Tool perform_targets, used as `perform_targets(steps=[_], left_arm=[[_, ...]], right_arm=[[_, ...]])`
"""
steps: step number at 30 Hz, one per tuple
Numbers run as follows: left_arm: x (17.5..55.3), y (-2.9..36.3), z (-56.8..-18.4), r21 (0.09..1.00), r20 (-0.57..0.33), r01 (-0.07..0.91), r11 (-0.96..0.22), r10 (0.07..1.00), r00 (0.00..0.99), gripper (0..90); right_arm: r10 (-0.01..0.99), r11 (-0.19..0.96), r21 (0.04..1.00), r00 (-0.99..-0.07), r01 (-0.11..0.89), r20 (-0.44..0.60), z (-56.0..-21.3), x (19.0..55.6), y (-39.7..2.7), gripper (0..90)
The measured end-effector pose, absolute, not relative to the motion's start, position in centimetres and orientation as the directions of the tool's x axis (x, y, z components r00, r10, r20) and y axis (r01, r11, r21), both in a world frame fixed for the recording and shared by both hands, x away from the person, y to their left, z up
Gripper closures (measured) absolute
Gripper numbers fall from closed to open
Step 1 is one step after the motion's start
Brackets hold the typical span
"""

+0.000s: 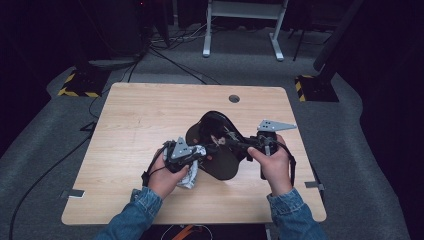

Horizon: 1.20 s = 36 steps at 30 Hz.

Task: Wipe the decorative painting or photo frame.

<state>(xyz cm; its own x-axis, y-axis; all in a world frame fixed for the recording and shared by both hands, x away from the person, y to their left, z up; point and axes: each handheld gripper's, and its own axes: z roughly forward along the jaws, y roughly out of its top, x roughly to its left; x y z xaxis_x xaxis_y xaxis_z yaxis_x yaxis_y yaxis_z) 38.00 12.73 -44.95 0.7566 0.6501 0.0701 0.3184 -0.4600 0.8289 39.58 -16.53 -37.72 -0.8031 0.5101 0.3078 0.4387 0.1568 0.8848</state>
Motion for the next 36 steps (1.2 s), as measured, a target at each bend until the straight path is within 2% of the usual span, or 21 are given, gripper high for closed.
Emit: perform_targets(steps=[8,13,30,36], left_arm=[[39.2,14.8,-45.0,0.83,0.061,0.358,-0.428,0.707,0.704,80.7],[39.1,14.7,-45.1,0.828,0.054,0.367,-0.425,0.711,0.701,80.7],[36.9,9.7,-45.9,0.815,0.037,0.309,-0.491,0.575,0.817,80.3],[37.0,9.3,-46.0,0.811,0.04,0.294,-0.506,0.549,0.835,80.2]], right_arm=[[0.512,0.156,0.886,-0.803,0.437,0.306,-37.7,39.6,-16.5,79.3],[0.513,0.156,0.886,-0.802,0.438,0.306,-37.7,39.6,-16.4,79.2],[0.521,0.153,0.888,-0.799,0.434,0.301,-37.7,39.5,-16.4,79.1],[0.522,0.151,0.888,-0.798,0.435,0.303,-37.7,39.6,-16.6,79.0]])
